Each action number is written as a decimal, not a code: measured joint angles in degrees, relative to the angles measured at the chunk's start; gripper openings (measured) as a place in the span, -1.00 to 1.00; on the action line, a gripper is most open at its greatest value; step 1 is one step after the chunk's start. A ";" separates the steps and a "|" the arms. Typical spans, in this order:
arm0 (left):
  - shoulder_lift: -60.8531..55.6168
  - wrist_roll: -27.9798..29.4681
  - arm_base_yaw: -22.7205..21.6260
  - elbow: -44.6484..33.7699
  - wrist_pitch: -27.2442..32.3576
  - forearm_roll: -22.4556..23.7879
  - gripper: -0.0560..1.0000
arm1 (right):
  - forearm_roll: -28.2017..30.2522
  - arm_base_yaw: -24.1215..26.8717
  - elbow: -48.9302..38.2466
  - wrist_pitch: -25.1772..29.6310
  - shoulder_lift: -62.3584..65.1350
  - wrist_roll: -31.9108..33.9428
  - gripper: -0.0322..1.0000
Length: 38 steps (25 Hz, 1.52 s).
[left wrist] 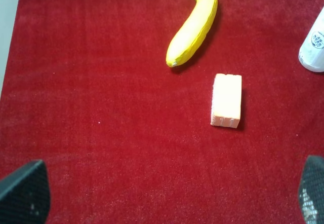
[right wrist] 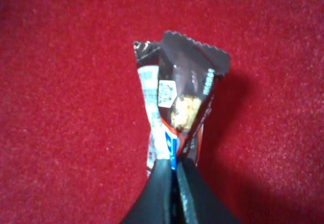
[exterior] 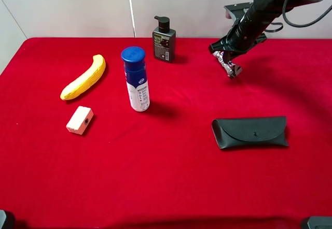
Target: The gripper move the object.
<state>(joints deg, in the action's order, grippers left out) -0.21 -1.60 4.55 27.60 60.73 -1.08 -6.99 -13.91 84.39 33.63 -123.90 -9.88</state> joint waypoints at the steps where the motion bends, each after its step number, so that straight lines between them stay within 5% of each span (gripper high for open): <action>1: 0.00 0.00 0.00 0.00 0.00 0.00 0.95 | 0.06 0.00 0.00 0.52 0.28 0.00 -0.99; 16: 0.00 0.00 0.00 0.00 0.00 0.00 0.95 | 3.00 -1.31 -1.25 13.18 11.75 0.28 -0.99; 22: 0.00 0.00 0.00 0.00 0.00 0.00 0.95 | 3.77 -3.03 -7.32 13.93 18.16 1.61 -0.99; 38: 0.00 0.00 0.00 0.00 0.00 0.00 0.95 | 3.72 -19.18 -18.90 20.61 34.76 8.83 -0.99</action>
<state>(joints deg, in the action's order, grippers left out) -0.21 -1.60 4.55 27.60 60.73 -1.08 -3.27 -33.09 65.49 54.25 -89.14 -1.05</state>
